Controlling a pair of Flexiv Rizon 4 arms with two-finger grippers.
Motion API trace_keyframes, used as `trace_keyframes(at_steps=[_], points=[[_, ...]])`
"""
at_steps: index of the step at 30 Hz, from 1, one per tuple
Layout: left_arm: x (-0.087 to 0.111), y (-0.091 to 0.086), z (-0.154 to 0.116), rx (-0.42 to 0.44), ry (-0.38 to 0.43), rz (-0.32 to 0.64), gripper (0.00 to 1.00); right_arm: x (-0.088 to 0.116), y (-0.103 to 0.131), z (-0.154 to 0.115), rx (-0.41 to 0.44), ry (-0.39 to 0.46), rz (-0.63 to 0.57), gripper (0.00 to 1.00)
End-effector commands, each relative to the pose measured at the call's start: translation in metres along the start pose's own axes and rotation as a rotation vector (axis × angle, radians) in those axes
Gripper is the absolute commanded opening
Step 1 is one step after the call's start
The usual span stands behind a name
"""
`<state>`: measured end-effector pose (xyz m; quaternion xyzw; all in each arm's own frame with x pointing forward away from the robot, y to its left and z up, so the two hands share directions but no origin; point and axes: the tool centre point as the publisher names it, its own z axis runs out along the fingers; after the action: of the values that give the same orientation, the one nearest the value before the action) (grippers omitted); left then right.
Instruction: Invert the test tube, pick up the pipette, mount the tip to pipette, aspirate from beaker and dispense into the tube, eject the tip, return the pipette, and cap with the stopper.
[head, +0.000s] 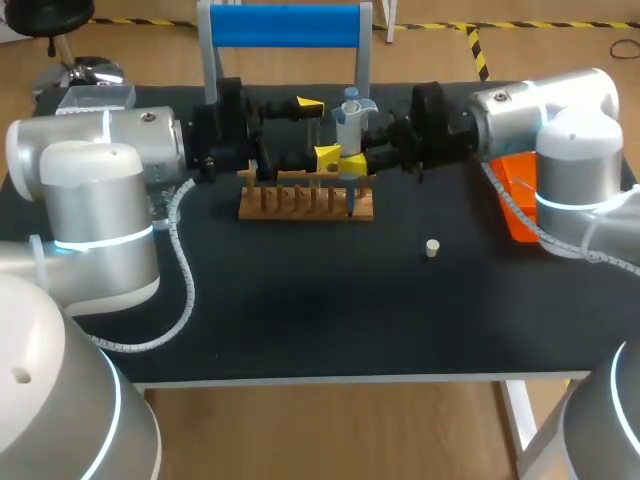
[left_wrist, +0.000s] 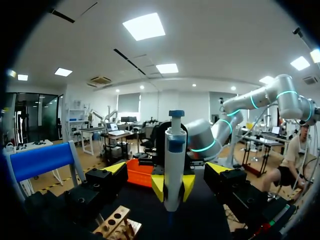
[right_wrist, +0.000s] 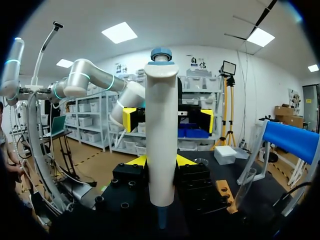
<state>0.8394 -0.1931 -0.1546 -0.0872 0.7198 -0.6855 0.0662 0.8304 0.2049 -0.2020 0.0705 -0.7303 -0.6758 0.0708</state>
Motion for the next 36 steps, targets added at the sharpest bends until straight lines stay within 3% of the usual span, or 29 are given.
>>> trace_keyframes(at_steps=[1,15,36], points=[[0.001,0.001,0.002,0.001,-0.005,0.001,1.00,-0.003,0.001,0.009,-0.002,-0.004,-0.004,0.00],[0.001,0.001,0.002,0.001,-0.005,0.001,1.00,-0.005,0.008,0.026,-0.008,-0.009,-0.012,0.00],[0.001,0.001,0.002,0.001,-0.005,0.001,1.00,-0.007,0.006,0.030,-0.008,-0.032,0.001,0.00]])
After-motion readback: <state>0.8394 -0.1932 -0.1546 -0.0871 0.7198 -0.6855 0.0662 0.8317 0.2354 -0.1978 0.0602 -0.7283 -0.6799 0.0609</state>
